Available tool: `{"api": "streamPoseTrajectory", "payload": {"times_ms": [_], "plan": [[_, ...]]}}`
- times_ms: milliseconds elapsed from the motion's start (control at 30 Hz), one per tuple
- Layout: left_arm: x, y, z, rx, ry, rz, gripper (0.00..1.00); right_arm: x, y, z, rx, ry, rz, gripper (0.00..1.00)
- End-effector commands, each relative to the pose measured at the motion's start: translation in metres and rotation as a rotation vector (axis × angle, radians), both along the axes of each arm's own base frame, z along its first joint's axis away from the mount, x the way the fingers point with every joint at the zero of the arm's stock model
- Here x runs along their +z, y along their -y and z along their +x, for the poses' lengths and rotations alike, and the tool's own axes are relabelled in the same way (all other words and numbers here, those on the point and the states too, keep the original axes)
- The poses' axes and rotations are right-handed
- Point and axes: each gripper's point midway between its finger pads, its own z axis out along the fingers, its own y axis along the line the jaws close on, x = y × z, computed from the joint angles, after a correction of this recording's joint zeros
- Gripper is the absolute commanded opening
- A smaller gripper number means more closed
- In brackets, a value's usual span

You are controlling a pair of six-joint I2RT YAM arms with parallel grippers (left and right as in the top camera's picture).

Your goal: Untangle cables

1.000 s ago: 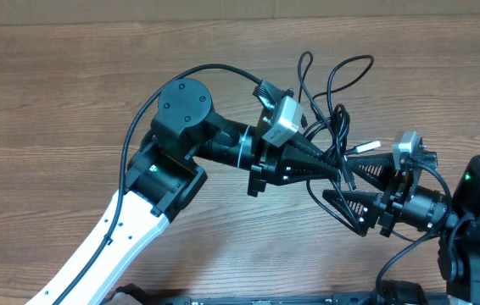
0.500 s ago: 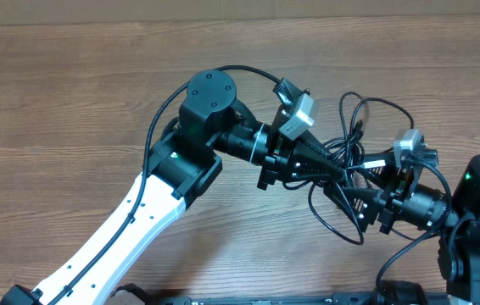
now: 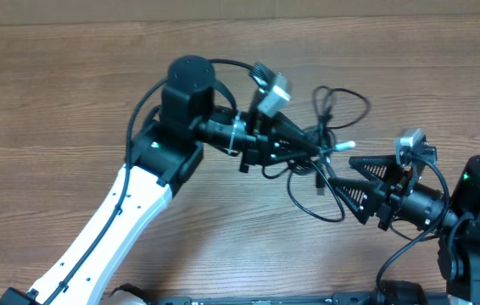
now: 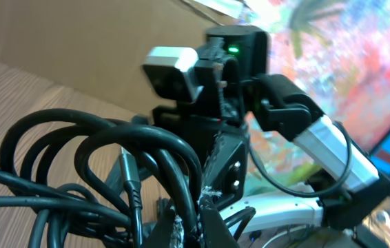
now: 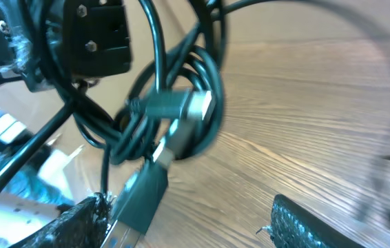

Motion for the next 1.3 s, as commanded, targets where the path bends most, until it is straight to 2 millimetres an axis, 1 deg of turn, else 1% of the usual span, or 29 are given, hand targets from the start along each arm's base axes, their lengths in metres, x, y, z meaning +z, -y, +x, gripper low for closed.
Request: {"api": "streamPoseTrajectory", "payload": {"times_ms": [0, 67, 167, 233, 367, 467, 667, 733, 867, 967, 1100, 1200, 1267], "plan": [[0.004, -0.003, -0.002, -0.01, 0.003, -0.004, 0.04, -0.009, 0.018, 0.016, -0.154, -0.054, -0.039, 0.74], [0.006, -0.006, -0.01, -0.059, 0.017, -0.016, 0.04, -0.011, 0.023, 0.02, -0.196, -0.072, -0.045, 0.76], [0.009, -0.013, -0.029, -0.176, 0.073, -0.059, 0.04, -0.013, 0.027, 0.023, -0.23, -0.09, -0.045, 0.77], [0.01, -0.015, -0.035, -0.213, 0.091, -0.075, 0.04, -0.013, 0.027, 0.023, -0.229, -0.09, -0.044, 0.78], [0.011, -0.018, -0.04, -0.248, 0.129, -0.098, 0.04, -0.012, 0.025, 0.021, -0.218, -0.092, -0.034, 0.78], [0.011, -0.018, -0.04, -0.249, 0.136, -0.102, 0.04, -0.009, 0.023, 0.02, -0.2, -0.084, -0.025, 0.78], [0.011, -0.019, -0.042, -0.259, 0.217, -0.137, 0.04, -0.009, 0.021, 0.019, -0.19, -0.083, -0.02, 0.79], [0.011, -0.019, -0.042, -0.259, 0.216, -0.136, 0.04, -0.005, 0.016, 0.016, -0.149, -0.07, -0.003, 0.79], [0.011, -0.019, -0.042, -0.259, 0.213, -0.135, 0.04, 0.019, -0.001, 0.007, -0.015, 0.022, 0.062, 0.8], [0.01, -0.018, -0.043, -0.264, 0.2, -0.13, 0.04, 0.033, -0.007, 0.002, 0.053, 0.087, 0.086, 0.8], [0.009, -0.018, -0.044, -0.265, 0.195, -0.129, 0.04, 0.04, -0.011, -0.002, 0.094, 0.117, 0.099, 0.79], [0.009, -0.018, -0.044, -0.265, 0.194, -0.128, 0.04, 0.048, -0.018, -0.012, 0.171, 0.164, 0.116, 0.79], [0.009, -0.018, -0.044, -0.265, 0.194, -0.128, 0.04, 0.056, -0.024, -0.024, 0.264, 0.23, 0.125, 0.79]]}}
